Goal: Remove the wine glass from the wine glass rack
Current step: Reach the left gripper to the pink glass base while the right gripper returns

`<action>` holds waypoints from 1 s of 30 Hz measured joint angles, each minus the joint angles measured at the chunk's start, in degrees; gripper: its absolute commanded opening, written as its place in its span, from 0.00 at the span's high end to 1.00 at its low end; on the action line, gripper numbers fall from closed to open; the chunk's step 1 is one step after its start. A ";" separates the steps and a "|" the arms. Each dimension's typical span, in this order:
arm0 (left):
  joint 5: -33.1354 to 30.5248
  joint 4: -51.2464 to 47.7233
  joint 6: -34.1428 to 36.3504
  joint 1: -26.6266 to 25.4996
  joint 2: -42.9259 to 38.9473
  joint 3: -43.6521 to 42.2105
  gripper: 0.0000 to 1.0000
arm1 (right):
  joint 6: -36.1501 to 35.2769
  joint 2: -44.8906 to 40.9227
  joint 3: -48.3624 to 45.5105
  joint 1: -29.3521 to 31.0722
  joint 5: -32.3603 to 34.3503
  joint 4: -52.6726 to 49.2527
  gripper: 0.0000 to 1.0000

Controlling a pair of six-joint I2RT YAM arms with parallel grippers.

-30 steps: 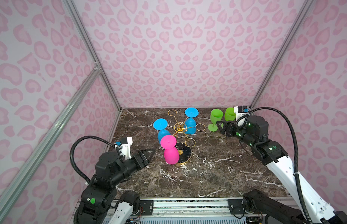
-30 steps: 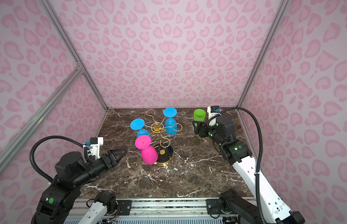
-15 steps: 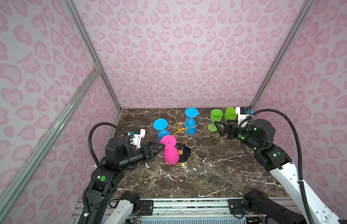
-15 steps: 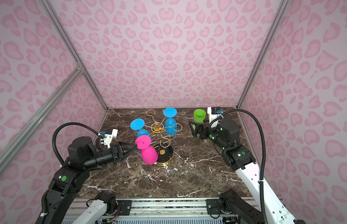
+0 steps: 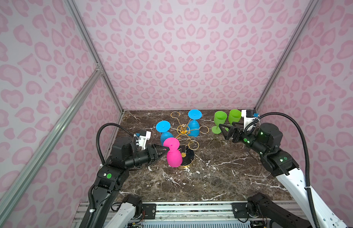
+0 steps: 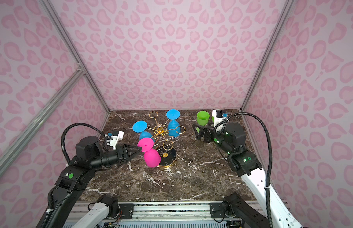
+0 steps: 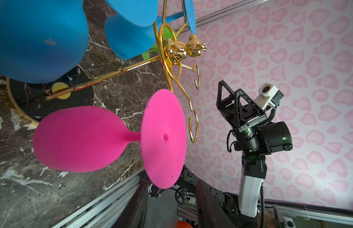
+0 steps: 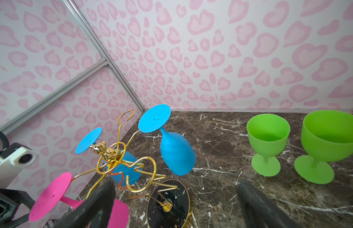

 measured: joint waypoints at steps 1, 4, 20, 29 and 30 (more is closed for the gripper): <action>-0.22 0.13 -0.02 0.00 0.04 -0.17 0.61 | 0.00 0.00 -0.04 0.00 0.00 -0.02 0.02; -0.48 0.83 -0.70 0.00 0.00 -0.59 0.63 | 0.00 -0.22 -0.09 0.00 0.00 0.00 0.02; -1.81 3.10 -1.53 0.00 0.57 -1.68 0.74 | 0.00 -0.26 -0.11 0.00 0.02 0.04 0.02; -1.97 3.10 -1.55 0.00 0.52 -1.68 0.78 | 0.00 0.00 -0.28 0.00 0.02 0.37 0.02; -2.08 3.10 -1.55 0.00 0.52 -1.68 0.79 | 0.00 0.02 -0.28 0.00 0.02 0.35 0.02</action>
